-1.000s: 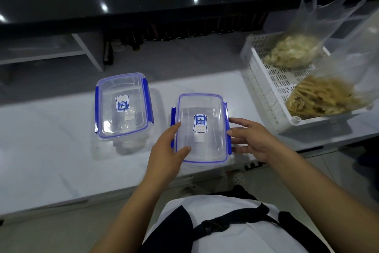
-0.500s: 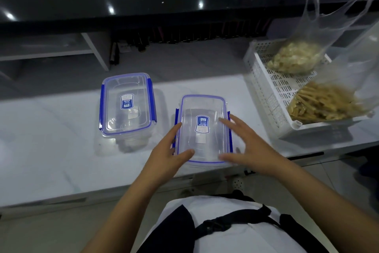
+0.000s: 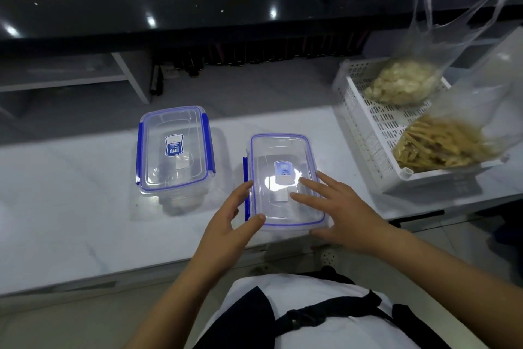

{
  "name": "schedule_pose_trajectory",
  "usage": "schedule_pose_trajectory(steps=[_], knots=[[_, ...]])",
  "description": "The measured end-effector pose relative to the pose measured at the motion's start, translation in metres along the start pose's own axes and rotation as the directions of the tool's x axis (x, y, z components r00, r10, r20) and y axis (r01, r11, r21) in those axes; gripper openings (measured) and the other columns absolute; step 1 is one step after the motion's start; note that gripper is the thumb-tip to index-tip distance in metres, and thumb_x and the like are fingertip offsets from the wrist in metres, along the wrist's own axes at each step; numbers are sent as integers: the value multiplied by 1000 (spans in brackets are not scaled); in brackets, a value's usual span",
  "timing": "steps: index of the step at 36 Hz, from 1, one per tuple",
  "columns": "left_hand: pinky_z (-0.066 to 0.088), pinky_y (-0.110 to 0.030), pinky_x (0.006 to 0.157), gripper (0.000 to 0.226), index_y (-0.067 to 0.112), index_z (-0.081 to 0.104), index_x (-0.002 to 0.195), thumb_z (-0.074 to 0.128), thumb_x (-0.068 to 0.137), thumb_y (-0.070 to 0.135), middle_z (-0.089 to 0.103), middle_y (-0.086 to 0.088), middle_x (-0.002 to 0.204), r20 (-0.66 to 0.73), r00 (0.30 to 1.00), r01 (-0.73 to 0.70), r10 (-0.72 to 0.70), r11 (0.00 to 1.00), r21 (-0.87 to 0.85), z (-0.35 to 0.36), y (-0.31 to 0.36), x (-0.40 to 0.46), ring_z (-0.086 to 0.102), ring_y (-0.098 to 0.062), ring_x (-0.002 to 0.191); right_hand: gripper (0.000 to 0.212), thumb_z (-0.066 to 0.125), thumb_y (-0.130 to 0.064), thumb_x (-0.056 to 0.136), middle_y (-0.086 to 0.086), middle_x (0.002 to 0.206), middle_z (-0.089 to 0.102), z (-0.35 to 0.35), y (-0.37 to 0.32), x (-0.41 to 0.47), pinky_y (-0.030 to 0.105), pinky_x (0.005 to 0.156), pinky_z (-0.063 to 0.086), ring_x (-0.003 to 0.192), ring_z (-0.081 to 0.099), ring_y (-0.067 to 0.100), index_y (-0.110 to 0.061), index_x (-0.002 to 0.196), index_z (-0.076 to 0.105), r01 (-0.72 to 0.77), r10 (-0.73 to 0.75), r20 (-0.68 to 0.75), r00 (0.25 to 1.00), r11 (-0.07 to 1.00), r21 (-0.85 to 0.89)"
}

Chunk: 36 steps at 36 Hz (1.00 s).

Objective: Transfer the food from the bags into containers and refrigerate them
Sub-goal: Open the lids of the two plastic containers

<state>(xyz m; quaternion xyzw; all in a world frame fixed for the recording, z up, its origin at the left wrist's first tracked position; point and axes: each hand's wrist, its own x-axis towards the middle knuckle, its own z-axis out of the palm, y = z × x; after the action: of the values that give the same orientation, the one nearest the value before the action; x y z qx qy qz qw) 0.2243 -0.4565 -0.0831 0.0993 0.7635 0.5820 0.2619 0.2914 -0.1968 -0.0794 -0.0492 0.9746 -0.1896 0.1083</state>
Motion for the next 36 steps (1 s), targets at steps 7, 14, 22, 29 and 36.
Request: schedule_pose_trajectory(steps=[7,14,22,29,36], knots=[[40,-6,94,60,48,41,146,67,94,33,47,22,149,-13,1000,-27,28,1000,15,5,6,-3,44,-3,137,66,74,-42,86,-13,158,33,-4,-3,-6,37,120,20,151,19,19,-42,145,43,34,-33,-81,996,999,9],[47,-14,92,56,50,54,136,68,83,42,58,18,139,-4,999,-39,39,989,-142,7,24,2,51,-1,130,79,80,-40,81,4,149,50,0,-11,-10,46,111,42,137,46,28,-30,150,42,67,-68,-198,978,998,-15],[51,-39,105,43,45,65,127,69,87,33,64,25,129,182,981,17,65,909,-417,23,56,10,62,-12,124,65,77,-38,81,8,132,65,10,-35,-6,44,92,58,119,63,25,-12,138,58,-2,34,-472,881,998,66],[45,-15,100,43,61,57,123,64,87,38,51,44,132,156,972,-160,176,980,-115,19,70,33,48,15,125,43,72,-22,89,4,118,72,-7,-30,-4,38,84,61,100,71,20,-13,131,65,-97,254,-648,718,958,269],[40,-27,99,68,45,33,149,68,93,29,37,14,154,-41,998,-30,47,939,343,-6,33,43,39,-1,126,37,71,-21,91,-14,97,72,-63,11,30,15,72,55,88,68,-1,-22,128,66,-86,545,-584,601,771,631]])
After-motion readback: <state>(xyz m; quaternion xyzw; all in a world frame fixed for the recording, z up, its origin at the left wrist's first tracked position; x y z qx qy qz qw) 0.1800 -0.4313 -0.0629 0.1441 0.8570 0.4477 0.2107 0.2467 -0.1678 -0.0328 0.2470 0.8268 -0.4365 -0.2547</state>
